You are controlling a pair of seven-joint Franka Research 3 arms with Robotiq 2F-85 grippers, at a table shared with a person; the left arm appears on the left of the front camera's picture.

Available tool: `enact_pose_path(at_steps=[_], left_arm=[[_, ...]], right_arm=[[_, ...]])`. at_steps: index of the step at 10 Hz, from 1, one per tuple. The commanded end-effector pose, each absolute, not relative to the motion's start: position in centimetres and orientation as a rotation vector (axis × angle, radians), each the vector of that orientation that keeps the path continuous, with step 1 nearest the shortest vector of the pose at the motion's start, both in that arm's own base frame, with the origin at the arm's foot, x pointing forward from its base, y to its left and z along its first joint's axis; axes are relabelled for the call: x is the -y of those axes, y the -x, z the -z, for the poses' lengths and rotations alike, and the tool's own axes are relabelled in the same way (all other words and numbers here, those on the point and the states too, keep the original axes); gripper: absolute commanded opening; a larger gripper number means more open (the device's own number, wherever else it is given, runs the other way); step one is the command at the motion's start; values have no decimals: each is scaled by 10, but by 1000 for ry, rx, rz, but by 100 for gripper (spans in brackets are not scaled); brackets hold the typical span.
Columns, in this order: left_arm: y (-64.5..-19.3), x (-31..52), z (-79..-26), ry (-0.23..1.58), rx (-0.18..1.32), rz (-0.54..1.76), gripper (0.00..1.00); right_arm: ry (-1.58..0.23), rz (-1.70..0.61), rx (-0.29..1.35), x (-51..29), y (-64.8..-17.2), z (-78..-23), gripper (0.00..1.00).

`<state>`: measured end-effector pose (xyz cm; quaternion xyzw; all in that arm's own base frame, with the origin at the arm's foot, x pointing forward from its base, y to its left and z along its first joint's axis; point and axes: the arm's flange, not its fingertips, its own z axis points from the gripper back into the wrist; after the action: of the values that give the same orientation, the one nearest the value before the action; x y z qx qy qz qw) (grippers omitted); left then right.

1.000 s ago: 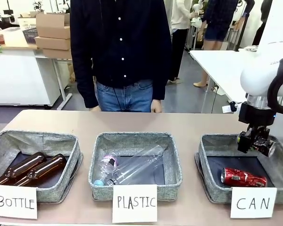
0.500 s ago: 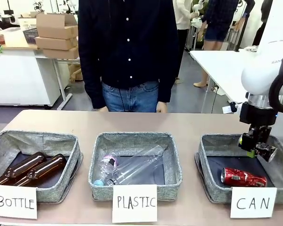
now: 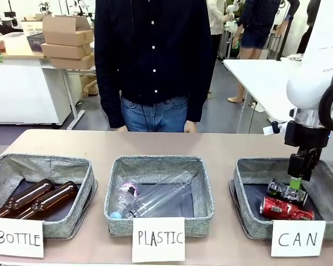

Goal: Sort the can waste into the basket.
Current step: Pick up the can waste from the table and place it in the right Fabric basket.

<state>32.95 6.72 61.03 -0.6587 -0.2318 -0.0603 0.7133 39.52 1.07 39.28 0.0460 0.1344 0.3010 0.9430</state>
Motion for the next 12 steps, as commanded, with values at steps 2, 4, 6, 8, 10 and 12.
enact_pose_path(at_steps=[2, 4, 6, 8, 10, 12], left_arm=[[-328, -65, -613, 1481, 516, 134, 100], [-328, -65, -613, 1481, 516, 134, 100], [-328, -65, -613, 1481, 516, 134, 100], [-328, -65, -613, 1481, 516, 134, 100], [-328, -65, -613, 1481, 516, 134, 100], [-328, -65, -613, 1481, 516, 134, 100]], right_arm=[[-182, -643, -261, -6, -395, -403, 100], [-400, -591, -247, -6, -386, -420, 100], [-1023, -533, -28, -24, -359, -470, 100], [-1386, -450, -37, -36, -341, -499, 100], [-1610, -397, -90, -39, -345, -506, 100], [-1259, -561, -125, -43, -333, -519, 100]])
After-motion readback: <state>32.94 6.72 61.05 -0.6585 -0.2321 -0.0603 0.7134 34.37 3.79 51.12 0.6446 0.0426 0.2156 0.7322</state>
